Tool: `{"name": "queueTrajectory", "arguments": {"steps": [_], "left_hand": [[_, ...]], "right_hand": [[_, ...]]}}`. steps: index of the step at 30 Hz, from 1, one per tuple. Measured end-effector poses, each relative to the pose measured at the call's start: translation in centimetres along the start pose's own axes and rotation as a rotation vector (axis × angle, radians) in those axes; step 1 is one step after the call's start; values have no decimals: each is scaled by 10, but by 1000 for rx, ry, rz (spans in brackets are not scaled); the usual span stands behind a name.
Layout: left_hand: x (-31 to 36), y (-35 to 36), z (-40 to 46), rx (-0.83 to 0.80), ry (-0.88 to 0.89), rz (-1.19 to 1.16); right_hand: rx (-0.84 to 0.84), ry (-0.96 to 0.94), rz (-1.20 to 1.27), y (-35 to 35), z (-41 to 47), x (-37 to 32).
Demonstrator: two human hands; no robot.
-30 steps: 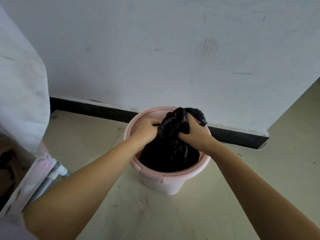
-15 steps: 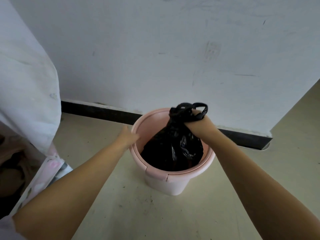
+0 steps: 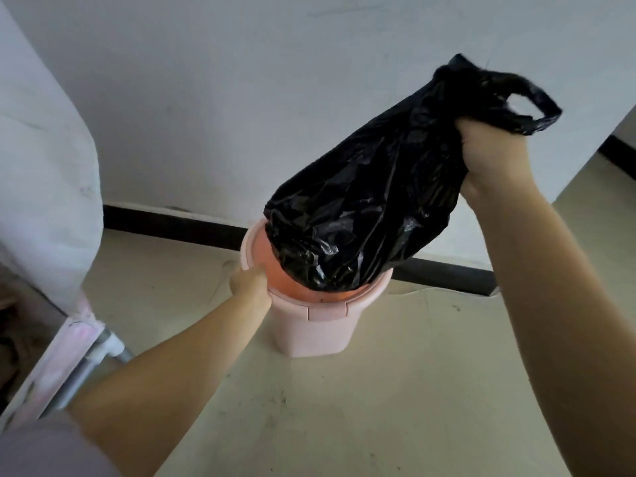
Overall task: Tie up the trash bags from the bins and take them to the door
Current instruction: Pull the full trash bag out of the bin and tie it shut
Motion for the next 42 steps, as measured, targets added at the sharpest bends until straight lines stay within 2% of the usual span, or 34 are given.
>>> {"name": "queueTrajectory", "arguments": {"steps": [3, 7, 11, 13, 15, 17, 19, 21, 22, 24, 26, 27, 29, 31, 32, 34, 37, 40, 42], "left_hand": [[6, -12, 1, 152, 69, -39], [13, -22, 10, 223, 80, -92], [16, -18, 8, 211, 133, -58], [19, -15, 3, 185, 165, -27], [20, -15, -1, 149, 171, 13], [22, -18, -1, 136, 169, 81], [27, -24, -3, 184, 187, 248], [46, -24, -17, 250, 296, 521], [59, -17, -29, 250, 409, 636], [84, 10, -66, 155, 776, 781], [81, 46, -116, -137, 1066, 802], [66, 63, -140, -347, 1088, 791], [23, 90, -185, -757, 1002, 837], [-17, 108, -212, -979, 981, 1020], [-31, 113, -216, -1021, 984, 1110], [-36, 119, -209, -993, 1010, 1212], [-6, 122, -202, -848, 1102, 1006], [23, 117, -184, -686, 957, 802], [39, 113, -176, -626, 878, 745]], "right_hand": [[62, -89, 74, -32, 5, -24], [104, -69, 13, -72, 18, -17], [204, 12, -169, -103, 12, 10], [179, -44, -217, -90, -5, 16], [104, -37, -382, -68, -25, 39], [8, 65, -524, -53, -42, 84], [-80, 205, -647, -55, -55, 137], [-131, 308, -727, -64, -68, 176], [-161, 366, -746, -67, -76, 191], [-270, 488, -790, -69, -92, 218], [-334, 528, -776, -67, -102, 233], [-322, 551, -731, -67, -105, 235], [-304, 550, -640, -63, -107, 229], [-372, 532, -564, -52, -108, 214], [-382, 565, -555, -51, -109, 208], [-391, 631, -491, -53, -110, 201], [-404, 667, -423, -60, -110, 194], [-305, 613, -567, -86, -98, 186], [-280, 477, -732, -93, -87, 170]]}}
Point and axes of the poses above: each hand's wrist, its own z-axis towards the middle knuckle, its own y-axis out of the palm, x = y × z, the point moved 9 cm from there along z, towards the middle knuckle, and after that the axes turned 1 degree about y, right-handed, at the moved point
